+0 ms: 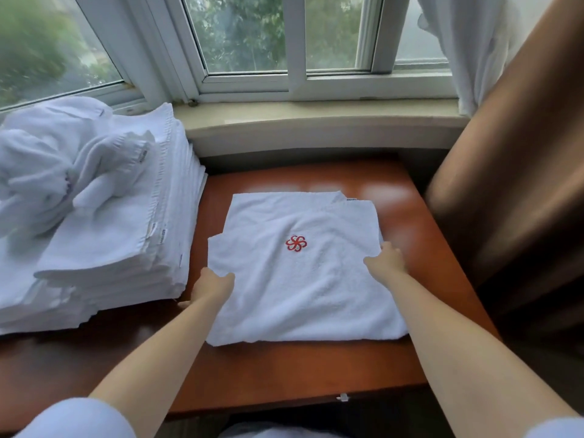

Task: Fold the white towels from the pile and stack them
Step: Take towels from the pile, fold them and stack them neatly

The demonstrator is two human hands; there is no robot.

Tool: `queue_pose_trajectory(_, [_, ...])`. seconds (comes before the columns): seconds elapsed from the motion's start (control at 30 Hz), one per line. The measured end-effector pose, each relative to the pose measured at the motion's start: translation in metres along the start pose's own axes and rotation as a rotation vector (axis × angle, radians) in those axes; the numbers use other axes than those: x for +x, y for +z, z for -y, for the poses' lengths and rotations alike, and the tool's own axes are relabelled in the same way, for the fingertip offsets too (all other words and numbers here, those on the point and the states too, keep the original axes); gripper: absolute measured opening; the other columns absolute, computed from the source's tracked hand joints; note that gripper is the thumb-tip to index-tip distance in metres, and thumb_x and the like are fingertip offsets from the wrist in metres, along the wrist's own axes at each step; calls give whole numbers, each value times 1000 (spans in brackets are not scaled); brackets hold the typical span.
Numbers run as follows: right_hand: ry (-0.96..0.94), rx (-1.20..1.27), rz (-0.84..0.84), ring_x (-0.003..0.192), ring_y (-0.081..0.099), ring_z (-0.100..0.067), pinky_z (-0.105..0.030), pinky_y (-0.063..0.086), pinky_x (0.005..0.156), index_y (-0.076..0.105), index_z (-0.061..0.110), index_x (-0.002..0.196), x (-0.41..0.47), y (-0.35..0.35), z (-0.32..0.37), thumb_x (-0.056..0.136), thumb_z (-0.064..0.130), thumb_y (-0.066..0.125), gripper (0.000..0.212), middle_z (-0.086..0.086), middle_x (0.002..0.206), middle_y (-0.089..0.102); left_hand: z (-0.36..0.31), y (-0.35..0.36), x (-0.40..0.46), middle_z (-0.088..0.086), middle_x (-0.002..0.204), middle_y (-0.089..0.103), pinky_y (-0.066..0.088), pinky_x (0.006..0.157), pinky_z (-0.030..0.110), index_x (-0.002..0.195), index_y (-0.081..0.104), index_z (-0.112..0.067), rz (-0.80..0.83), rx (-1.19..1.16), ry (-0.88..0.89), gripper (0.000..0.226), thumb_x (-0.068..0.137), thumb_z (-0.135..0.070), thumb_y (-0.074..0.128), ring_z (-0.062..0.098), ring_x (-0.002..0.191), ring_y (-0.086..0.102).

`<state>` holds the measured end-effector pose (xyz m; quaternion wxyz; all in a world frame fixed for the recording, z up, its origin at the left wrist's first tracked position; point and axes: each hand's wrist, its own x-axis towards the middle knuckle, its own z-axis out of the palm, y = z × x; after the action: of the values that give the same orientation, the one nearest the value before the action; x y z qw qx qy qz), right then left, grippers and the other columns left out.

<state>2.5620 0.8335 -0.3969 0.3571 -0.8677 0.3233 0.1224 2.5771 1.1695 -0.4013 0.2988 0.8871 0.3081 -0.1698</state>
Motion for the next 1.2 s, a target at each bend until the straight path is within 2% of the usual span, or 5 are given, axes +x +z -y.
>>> queue_pose_trajectory(0.23, [121, 318, -112, 118, 51, -34, -36, 43, 86, 33, 8, 141, 53, 6, 37, 84, 30, 68, 71, -11, 135, 50, -32, -1, 45, 18, 128, 52, 45, 85, 42, 142, 28, -7, -51, -321, -102, 74, 83, -29, 68, 36, 108, 55])
queue_pose_trajectory(0.53, [-108, 207, -199, 63, 44, -21, -27, 31, 51, 45, 20, 77, 78, 26, 83, 83, 14, 49, 9, 0, 83, 50, -62, -6, 86, 6, 80, 56, 42, 59, 30, 89, 59, -8, 22, -433, -32, 13, 81, -17, 57, 24, 68, 53])
queue_pose_trajectory(0.73, [-358, -49, 320, 56, 44, -9, -30, 32, 57, 48, 20, 64, 38, 80, 62, 90, 41, 55, 34, 7, 59, 46, -76, 13, 83, 4, 70, 52, 36, 54, 26, 77, 54, -12, 110, -406, 46, 11, 86, -16, 59, 18, 59, 48])
queue_pose_trajectory(0.87, [-417, -1, 102, 53, 40, -14, -34, 28, 53, 33, 20, 58, 41, 85, 70, 95, 43, 50, 46, 3, 53, 38, -79, 14, 82, 1, 62, 44, 30, 50, 25, 65, 46, -13, 80, -397, 55, 27, 90, -20, 55, 16, 54, 42])
queue_pose_trajectory(1.2, [-578, -466, -83, 136, 29, -21, -33, 21, 107, 64, 24, 121, 64, 69, 59, 99, 29, 45, 30, -3, 149, 35, -80, 14, 81, -5, 57, 34, 26, 51, 25, 60, 32, -20, 90, -367, 82, 35, 86, -33, 50, 15, 53, 34])
